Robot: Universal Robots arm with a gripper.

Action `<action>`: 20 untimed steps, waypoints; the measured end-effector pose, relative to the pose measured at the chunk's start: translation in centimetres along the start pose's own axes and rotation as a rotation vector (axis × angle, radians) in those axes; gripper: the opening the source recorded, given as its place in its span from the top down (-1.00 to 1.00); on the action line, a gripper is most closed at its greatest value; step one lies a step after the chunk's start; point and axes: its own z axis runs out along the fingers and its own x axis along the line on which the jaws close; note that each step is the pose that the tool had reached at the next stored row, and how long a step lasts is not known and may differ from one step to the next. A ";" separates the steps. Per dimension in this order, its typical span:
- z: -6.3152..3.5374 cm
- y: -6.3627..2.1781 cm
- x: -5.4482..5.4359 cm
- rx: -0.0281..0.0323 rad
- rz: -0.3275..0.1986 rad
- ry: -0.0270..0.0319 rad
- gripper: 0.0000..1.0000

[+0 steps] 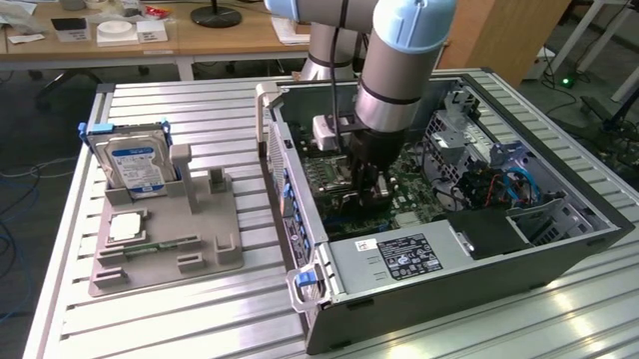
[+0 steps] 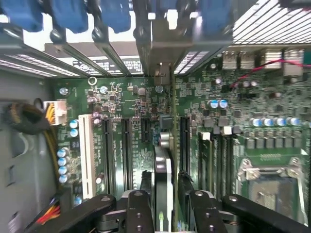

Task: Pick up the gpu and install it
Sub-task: 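Insert the gpu into the slot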

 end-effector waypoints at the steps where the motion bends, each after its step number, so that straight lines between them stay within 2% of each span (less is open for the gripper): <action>1: -0.45 0.00 0.0 0.0007 0.000 0.0000 0.29; 6: -2.49 -0.02 -0.1 0.0028 0.000 -0.0001 0.29; 9: -3.27 -0.03 -0.1 0.0030 0.000 -0.0001 0.29; 13: -3.30 -0.03 -0.1 0.0030 0.000 -0.0002 0.32; 16: -3.30 -0.03 -0.1 0.0030 0.000 -0.0001 0.69; 17: -3.30 -0.03 -0.1 0.0030 0.000 -0.0002 0.69; 18: -3.30 -0.03 -0.1 0.0030 0.000 -0.0001 0.80; 20: -3.30 -0.03 -0.1 0.0029 0.000 -0.0001 0.79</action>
